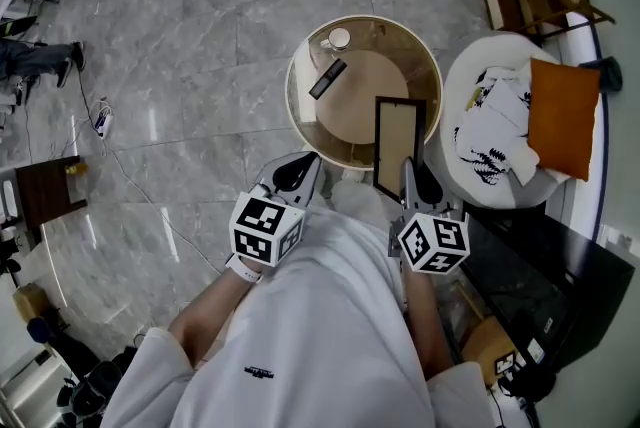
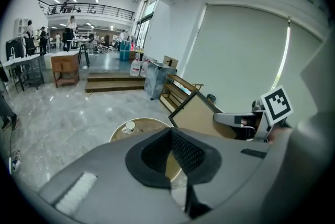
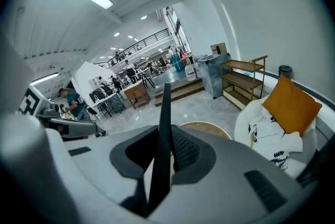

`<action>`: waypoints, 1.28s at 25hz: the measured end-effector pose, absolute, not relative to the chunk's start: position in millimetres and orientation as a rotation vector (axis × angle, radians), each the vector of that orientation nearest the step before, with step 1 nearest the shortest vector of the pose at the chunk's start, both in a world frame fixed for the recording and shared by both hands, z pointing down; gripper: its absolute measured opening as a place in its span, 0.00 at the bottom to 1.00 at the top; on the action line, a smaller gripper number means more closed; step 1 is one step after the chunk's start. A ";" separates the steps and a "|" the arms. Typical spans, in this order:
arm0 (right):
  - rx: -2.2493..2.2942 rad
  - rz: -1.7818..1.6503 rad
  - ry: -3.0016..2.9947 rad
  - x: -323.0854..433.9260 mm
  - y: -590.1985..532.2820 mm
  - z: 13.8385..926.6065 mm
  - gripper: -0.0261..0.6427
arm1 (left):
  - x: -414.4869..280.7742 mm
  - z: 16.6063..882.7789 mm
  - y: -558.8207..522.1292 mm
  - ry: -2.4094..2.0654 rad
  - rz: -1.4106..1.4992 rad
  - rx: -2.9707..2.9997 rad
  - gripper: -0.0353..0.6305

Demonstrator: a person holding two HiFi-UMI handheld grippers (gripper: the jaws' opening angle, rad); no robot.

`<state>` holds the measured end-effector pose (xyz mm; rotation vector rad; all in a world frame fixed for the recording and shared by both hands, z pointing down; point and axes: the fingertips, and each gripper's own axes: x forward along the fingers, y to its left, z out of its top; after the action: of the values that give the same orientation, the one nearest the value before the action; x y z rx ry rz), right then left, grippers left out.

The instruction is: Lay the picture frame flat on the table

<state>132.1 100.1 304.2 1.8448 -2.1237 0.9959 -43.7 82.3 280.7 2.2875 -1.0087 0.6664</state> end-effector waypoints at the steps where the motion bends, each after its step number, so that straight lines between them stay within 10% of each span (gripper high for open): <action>1: 1.850 1.003 -2.116 132.8 97.9 305.0 0.13 | -42.2 280.5 78.5 -1.005 0.668 2.291 0.06; 32: 1.724 1.126 -2.032 156.0 -71.8 448.1 0.13 | -4.2 417.5 -53.7 -0.959 0.726 2.175 0.06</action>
<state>156.0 -71.8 448.1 1.7240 -2.0325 1.1263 -4.2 -53.7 417.5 2.1750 -0.9593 0.7257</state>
